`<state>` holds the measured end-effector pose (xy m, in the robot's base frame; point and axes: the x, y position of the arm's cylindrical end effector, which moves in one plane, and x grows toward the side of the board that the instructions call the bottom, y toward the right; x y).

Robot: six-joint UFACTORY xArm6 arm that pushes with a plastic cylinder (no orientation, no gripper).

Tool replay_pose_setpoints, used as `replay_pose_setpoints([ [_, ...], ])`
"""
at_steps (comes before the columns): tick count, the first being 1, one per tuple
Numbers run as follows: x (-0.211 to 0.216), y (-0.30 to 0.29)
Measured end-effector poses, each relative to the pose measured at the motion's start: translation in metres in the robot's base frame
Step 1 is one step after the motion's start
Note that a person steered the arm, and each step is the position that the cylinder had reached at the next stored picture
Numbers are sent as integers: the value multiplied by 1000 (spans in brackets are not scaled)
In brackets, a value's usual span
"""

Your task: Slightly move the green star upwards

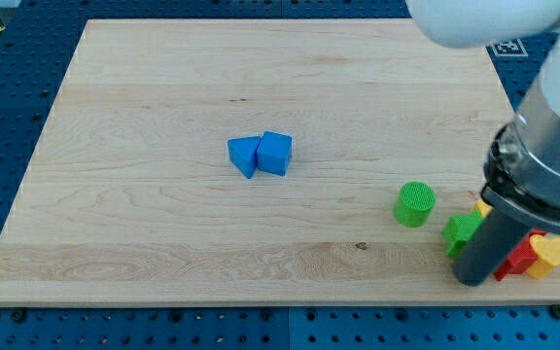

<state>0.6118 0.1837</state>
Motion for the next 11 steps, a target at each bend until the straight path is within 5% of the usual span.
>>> replay_pose_setpoints([
  [11, -35, 1],
])
